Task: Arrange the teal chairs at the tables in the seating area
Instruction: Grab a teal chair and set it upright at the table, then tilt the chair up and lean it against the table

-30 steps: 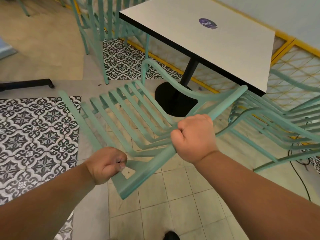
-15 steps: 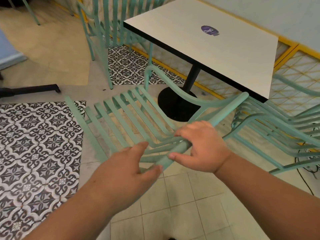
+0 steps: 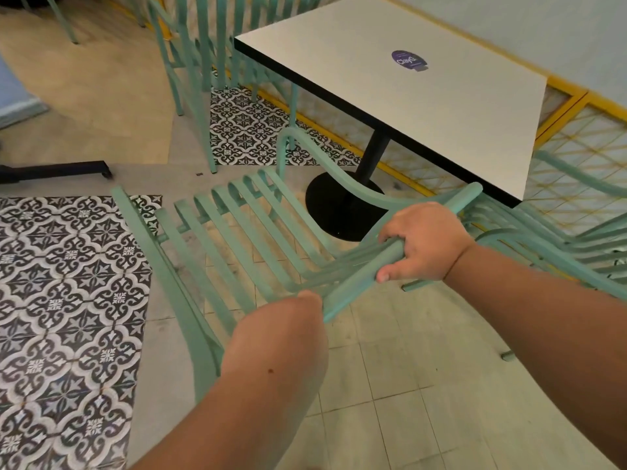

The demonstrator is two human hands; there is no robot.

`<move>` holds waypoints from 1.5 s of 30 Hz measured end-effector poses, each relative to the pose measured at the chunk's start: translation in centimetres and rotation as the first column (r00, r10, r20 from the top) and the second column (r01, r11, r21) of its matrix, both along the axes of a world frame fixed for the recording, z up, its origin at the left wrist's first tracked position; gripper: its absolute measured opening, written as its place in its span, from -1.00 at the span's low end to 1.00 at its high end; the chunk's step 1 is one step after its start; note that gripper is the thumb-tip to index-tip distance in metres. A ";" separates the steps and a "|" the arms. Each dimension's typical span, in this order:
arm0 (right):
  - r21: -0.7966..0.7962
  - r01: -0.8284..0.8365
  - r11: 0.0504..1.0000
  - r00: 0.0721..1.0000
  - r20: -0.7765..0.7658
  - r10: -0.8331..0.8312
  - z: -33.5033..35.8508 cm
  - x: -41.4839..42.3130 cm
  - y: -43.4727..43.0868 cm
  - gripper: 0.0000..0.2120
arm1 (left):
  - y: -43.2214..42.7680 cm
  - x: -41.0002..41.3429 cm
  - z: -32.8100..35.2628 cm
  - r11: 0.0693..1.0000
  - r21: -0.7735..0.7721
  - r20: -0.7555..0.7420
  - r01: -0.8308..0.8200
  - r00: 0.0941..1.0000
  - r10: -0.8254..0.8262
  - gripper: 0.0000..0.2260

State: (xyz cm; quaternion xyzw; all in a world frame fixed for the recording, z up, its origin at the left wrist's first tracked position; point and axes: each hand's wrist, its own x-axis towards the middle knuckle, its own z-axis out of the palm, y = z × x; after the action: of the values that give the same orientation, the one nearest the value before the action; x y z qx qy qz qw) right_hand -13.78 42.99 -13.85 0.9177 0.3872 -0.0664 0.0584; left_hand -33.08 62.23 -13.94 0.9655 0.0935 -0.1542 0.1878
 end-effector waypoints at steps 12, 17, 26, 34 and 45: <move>-0.019 0.081 0.997 0.996 0.035 -0.080 0.4 0.3 -0.1 0.16 | 0.4 -0.1 0.1 0.998 0.062 0.042 0.002 0.999 -0.004 -0.83; -0.046 0.112 0.993 0.993 0.028 -0.110 0.8 -1.3 0.3 0.07 | 1.7 -0.5 0.2 0.992 0.108 0.040 0.071 0.996 -0.076 -0.83; -0.061 0.222 0.973 0.975 0.043 -0.219 0.7 -5.0 1.1 -0.02 | 5.0 -1.0 0.3 0.956 0.195 0.004 0.221 0.974 -0.226 -0.85; -0.065 0.325 0.944 0.945 0.050 -0.322 1.0 -7.7 2.5 -0.19 | 7.7 -1.0 0.9 0.936 0.221 -0.045 0.273 0.962 -0.270 -0.85; 0.005 0.412 0.911 0.910 0.051 -0.411 0.9 -11.2 5.0 -0.16 | 12.1 -0.7 1.2 0.900 0.251 -0.047 0.357 0.933 -0.357 -0.88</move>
State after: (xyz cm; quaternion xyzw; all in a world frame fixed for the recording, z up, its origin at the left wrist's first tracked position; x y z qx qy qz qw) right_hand -24.93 47.98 -12.93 0.9799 0.1835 -0.0550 0.0556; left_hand -33.80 74.32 -12.76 0.9823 -0.0658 -0.1724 0.0308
